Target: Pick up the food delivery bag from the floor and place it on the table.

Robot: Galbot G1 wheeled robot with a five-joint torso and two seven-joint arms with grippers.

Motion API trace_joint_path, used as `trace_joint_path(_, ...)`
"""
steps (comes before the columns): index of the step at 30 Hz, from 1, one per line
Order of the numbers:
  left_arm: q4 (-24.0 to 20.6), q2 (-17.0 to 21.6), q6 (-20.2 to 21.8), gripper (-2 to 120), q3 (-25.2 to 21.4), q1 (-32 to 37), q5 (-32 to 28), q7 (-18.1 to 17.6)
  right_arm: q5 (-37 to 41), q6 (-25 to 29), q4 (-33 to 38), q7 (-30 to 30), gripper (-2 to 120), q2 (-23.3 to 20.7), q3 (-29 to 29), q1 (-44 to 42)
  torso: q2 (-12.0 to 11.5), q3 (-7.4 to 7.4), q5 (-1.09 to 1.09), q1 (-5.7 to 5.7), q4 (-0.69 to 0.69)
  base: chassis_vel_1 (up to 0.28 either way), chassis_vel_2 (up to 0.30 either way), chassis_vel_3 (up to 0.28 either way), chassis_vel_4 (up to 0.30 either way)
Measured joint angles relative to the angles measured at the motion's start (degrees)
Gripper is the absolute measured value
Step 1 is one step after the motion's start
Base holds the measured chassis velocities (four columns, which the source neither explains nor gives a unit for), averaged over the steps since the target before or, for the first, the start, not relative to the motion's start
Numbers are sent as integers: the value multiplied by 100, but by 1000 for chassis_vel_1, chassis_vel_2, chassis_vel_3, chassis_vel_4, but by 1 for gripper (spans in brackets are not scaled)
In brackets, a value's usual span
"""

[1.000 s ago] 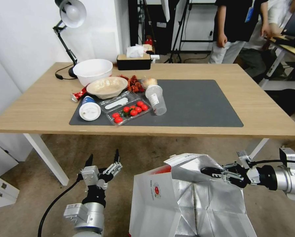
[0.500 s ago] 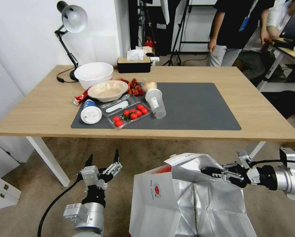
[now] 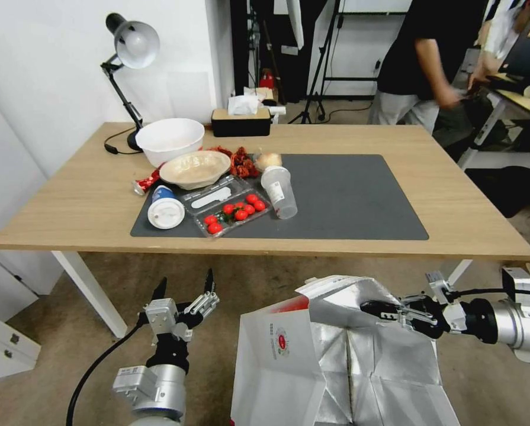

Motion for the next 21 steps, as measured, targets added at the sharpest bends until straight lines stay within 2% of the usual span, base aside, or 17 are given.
trace_joint_path(6, 41, 18, -184, 100, -5, -8, -41, 6, -2, 2, 0, 2, 0, 13, -3, 1, 98, 57, 0, 40, 0, 0, 0, 0, 0)
trace_joint_path(21, 40, 20, -267, 100, -8, -16, -38, -15, -28, 2, -7, -59, 0, 44, 29, -13, 75, 44, 0, 31, 0, 0, 0, 0, 0)
